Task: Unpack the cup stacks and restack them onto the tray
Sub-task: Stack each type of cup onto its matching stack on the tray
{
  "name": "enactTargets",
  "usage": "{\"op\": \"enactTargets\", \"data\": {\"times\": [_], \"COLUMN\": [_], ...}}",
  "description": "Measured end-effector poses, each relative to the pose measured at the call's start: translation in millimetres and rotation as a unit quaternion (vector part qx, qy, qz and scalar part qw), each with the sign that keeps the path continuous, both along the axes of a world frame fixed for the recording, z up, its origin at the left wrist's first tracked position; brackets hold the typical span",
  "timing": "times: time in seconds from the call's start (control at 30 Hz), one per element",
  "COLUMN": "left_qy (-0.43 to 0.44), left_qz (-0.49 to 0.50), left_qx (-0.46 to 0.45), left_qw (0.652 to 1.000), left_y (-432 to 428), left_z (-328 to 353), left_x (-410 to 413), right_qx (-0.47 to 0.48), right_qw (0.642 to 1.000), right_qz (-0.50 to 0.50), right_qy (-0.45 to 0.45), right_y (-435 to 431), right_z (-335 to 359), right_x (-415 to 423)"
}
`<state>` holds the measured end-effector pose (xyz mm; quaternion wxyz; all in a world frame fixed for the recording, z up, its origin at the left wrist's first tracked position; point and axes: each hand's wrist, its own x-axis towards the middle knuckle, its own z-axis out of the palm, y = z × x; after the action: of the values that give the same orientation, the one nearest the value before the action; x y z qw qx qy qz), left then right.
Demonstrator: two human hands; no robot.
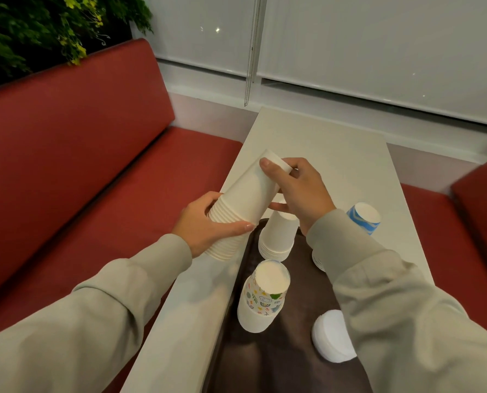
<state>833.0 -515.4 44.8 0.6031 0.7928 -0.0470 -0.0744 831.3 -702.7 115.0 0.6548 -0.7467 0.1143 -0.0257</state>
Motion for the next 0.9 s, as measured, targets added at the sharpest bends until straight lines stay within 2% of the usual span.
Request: {"op": "enactTargets", "data": {"times": [0.07,0.23,0.33,0.43,0.57,0.67,0.9], "left_qy": [0.003,0.021,0.036,0.048,0.065,0.07,0.06], "left_qz": [-0.003,0.011,0.052,0.078,0.08,0.07,0.058], "left_qx": [0.003,0.014,0.0,-0.021,-0.06,-0.078,-0.049], "left_qw": [1.0,1.0,0.998,0.996,0.993,0.992,0.995], "left_y": [0.9,8.1,16.1,19.1,14.6,12.9,11.0], "left_z": [-1.0,-9.0,-15.4,-14.8,-9.7,-9.1,-8.8], "left_x": [1.3,-1.2,-0.7,-0.2,-1.4,-0.6,-0.8], "right_qx": [0.001,0.089,0.027,-0.081,-0.201,-0.225,-0.278], "right_qw": [1.0,0.988,0.986,0.982,0.973,0.971,0.96], "right_qz": [-0.009,-0.117,-0.139,-0.14,-0.088,-0.065,-0.009], "right_qy": [-0.005,-0.056,-0.089,-0.098,-0.071,-0.04,0.014], "right_y": [-2.5,-29.2,-47.9,-54.4,-49.1,-42.6,-41.1], "right_z": [1.9,29.2,34.4,24.8,4.8,-12.2,-35.0], "right_x": [2.1,10.8,11.0,8.6,-0.6,-5.0,-11.7]}}
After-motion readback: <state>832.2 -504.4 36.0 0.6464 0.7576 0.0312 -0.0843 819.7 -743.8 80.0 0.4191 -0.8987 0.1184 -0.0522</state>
